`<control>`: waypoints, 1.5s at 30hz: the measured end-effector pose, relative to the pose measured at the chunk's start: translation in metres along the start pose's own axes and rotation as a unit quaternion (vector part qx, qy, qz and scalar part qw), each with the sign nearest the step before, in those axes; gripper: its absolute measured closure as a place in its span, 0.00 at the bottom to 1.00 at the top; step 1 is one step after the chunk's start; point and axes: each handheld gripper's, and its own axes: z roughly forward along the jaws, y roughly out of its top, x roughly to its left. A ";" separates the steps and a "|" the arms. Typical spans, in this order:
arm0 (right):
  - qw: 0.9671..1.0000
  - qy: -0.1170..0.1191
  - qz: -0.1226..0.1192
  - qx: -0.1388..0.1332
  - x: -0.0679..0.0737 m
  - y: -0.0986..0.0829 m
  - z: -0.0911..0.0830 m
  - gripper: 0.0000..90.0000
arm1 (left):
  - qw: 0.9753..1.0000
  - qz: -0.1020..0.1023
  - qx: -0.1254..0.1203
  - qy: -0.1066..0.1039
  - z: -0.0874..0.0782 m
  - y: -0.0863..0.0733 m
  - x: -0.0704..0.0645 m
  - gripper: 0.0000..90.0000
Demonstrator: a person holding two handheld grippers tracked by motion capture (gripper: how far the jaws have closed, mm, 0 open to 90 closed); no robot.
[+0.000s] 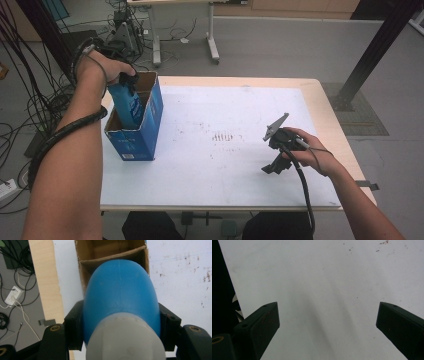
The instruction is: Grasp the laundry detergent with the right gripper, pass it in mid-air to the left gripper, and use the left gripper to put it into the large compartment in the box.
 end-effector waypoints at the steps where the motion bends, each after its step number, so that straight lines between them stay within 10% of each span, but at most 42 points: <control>1: 1.000 0.000 -0.002 0.000 0.000 0.000 0.000 0.05 | 1.000 0.000 0.000 0.000 0.002 0.000 0.000 0.42; 45: 1.000 0.005 0.000 0.006 0.002 0.004 0.010 0.06 | 1.000 -0.004 0.015 -0.004 0.084 -0.015 -0.003 0.42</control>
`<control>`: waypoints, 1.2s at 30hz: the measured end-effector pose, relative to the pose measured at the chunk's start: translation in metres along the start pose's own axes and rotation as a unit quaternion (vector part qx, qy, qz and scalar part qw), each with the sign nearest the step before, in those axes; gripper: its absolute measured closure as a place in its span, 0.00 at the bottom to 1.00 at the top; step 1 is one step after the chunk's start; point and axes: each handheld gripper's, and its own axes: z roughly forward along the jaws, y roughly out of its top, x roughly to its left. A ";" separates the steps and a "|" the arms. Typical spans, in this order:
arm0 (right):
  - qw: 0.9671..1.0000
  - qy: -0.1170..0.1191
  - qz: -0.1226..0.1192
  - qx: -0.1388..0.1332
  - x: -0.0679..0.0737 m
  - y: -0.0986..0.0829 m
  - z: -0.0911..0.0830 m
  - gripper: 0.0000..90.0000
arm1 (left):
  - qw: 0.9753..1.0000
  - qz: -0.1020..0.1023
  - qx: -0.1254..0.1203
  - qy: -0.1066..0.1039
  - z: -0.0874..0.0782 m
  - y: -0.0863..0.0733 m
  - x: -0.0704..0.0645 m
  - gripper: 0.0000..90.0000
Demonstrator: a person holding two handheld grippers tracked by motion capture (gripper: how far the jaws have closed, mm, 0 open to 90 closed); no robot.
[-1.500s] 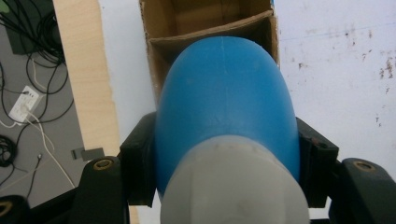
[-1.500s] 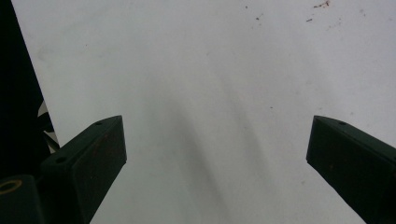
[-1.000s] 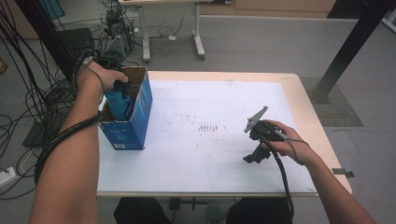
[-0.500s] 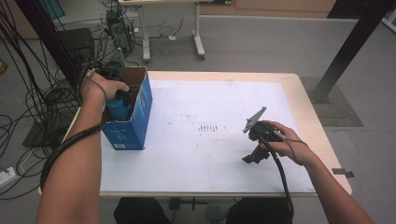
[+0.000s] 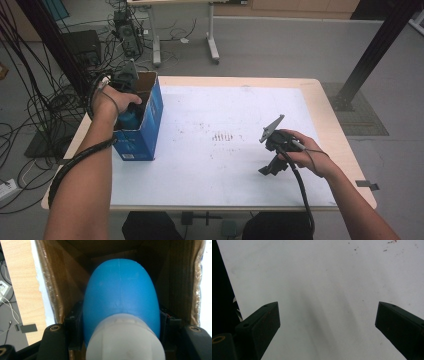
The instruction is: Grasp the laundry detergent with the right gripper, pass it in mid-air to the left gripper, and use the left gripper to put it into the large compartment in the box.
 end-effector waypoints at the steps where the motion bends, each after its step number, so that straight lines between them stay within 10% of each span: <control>1: 1.000 0.000 0.000 0.000 0.000 0.000 0.000 0.06 | 1.000 0.001 -0.001 0.001 0.000 0.000 -0.001 0.42; 36: 1.000 -0.003 0.002 -0.002 0.000 0.000 -0.001 0.06 | 1.000 -0.004 -0.006 -0.002 0.002 0.000 0.000 0.42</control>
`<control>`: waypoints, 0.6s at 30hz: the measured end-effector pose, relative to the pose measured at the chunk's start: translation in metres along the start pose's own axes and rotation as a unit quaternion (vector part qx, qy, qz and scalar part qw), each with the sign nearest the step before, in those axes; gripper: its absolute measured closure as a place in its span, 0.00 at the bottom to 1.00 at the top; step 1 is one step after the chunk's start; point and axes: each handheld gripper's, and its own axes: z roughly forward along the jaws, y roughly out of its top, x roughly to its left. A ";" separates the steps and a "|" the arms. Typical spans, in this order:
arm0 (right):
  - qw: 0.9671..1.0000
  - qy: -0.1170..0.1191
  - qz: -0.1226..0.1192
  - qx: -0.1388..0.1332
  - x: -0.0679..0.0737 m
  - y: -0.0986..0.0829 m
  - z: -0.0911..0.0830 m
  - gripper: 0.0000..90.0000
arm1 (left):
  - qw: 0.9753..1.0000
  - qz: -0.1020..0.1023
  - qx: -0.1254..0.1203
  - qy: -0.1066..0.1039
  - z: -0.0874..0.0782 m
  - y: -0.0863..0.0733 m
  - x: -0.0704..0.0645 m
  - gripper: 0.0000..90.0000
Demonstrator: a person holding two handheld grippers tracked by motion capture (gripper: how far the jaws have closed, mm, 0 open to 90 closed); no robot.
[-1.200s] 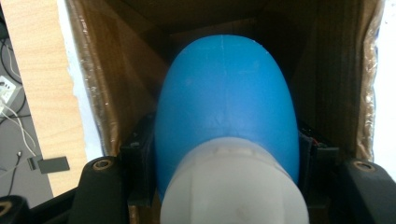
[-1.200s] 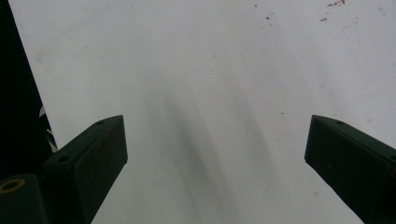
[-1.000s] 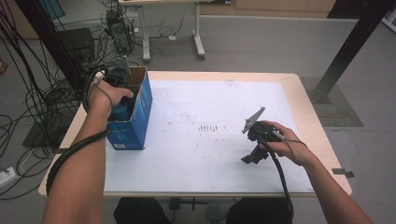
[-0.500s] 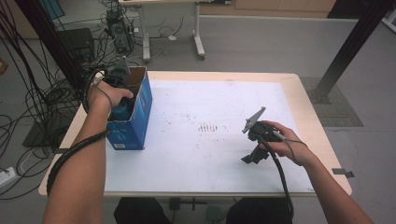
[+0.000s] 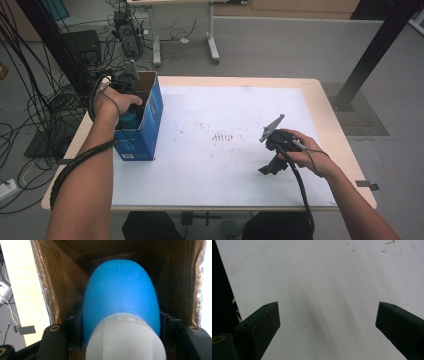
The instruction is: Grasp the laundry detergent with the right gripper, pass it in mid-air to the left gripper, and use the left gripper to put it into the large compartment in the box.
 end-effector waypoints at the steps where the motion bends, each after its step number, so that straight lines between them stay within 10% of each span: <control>1: 1.000 0.001 -0.001 0.000 0.000 0.000 0.000 0.06 | 1.000 0.000 0.000 0.000 0.000 0.000 0.000 0.42; 18: 1.000 0.000 0.002 -0.001 0.001 -0.002 -0.002 0.06 | 1.000 -0.001 -0.001 0.001 0.000 -0.001 0.000 0.42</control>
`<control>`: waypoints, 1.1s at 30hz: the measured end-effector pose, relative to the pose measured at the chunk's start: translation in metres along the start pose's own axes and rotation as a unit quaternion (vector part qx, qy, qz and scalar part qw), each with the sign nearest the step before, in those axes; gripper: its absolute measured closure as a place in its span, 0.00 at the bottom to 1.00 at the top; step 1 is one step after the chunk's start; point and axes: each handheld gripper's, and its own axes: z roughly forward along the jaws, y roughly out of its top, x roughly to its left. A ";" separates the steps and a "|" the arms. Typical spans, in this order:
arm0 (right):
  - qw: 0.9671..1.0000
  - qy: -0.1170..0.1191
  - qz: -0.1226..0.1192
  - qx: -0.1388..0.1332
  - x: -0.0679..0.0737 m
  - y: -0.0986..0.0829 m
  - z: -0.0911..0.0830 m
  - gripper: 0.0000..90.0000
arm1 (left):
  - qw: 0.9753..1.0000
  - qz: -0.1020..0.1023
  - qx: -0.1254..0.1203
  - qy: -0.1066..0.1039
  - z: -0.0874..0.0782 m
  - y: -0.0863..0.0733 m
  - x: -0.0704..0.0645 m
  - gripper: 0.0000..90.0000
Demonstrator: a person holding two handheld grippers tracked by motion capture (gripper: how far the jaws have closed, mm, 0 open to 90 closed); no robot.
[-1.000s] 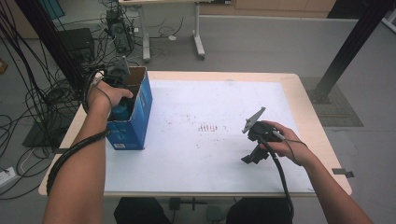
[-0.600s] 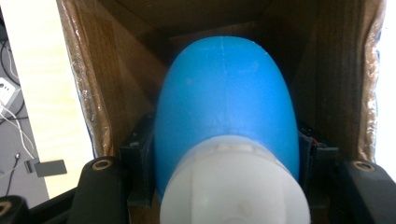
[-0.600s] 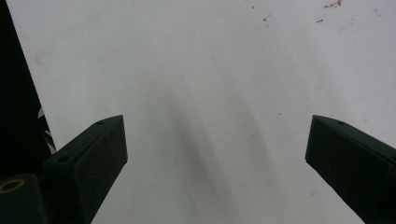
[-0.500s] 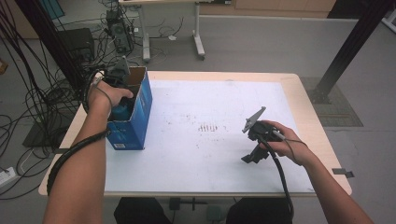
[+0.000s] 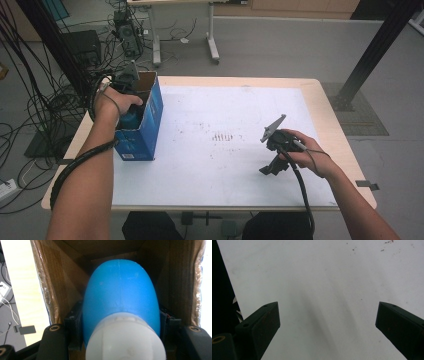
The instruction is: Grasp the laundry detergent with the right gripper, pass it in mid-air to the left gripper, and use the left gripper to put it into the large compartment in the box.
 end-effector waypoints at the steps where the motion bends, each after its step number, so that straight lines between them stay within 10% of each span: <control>1: 1.000 -0.001 0.001 0.001 0.000 0.000 0.000 0.06 | 1.000 0.000 -0.001 0.000 0.000 0.000 0.000 0.42; 33: 1.000 0.000 0.001 -0.002 0.000 -0.001 0.000 0.06 | 1.000 -0.005 -0.003 0.000 0.000 -0.001 0.001 0.42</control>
